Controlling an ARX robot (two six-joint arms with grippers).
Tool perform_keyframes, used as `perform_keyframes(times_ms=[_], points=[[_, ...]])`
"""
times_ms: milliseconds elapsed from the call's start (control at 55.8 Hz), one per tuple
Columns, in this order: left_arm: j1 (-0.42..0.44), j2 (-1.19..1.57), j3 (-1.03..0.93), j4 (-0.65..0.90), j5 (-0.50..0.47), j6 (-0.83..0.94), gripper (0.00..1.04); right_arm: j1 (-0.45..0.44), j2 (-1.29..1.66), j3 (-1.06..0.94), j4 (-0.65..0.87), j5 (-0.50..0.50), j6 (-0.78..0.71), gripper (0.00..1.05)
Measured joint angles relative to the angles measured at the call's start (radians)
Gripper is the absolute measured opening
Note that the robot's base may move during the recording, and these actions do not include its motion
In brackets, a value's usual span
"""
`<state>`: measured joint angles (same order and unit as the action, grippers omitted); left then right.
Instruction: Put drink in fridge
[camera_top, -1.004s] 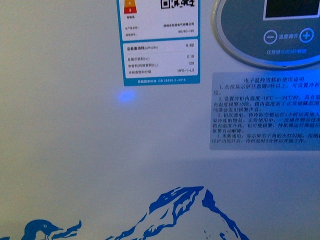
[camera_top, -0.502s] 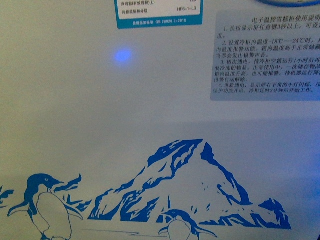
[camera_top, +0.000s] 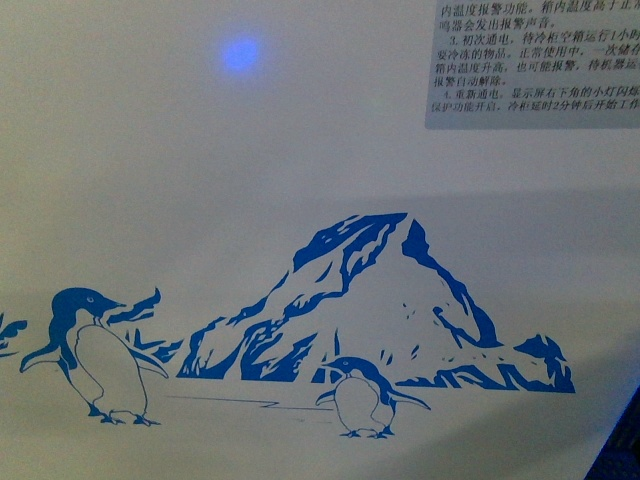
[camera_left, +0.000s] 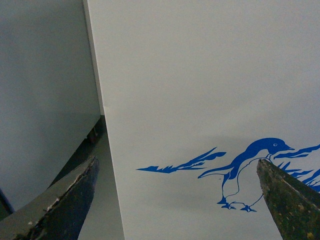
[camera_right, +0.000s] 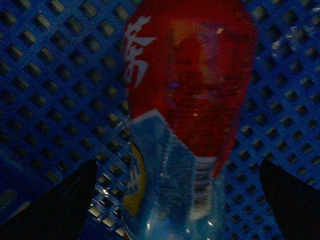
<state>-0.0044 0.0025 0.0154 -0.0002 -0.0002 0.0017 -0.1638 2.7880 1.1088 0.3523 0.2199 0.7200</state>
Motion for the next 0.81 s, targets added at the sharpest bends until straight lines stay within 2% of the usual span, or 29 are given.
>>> perform_keyframes(times_ms=[323, 807], points=[[0.0, 0.0, 0.0, 0.0, 0.0, 0.0, 0.97, 0.021, 0.097, 0.115, -0.039, -0.074, 0.019, 0.97], [0.0, 0.0, 0.0, 0.0, 0.0, 0.0, 0.97, 0.026, 0.164, 0.154, -0.039, -0.092, 0.022, 0.97]])
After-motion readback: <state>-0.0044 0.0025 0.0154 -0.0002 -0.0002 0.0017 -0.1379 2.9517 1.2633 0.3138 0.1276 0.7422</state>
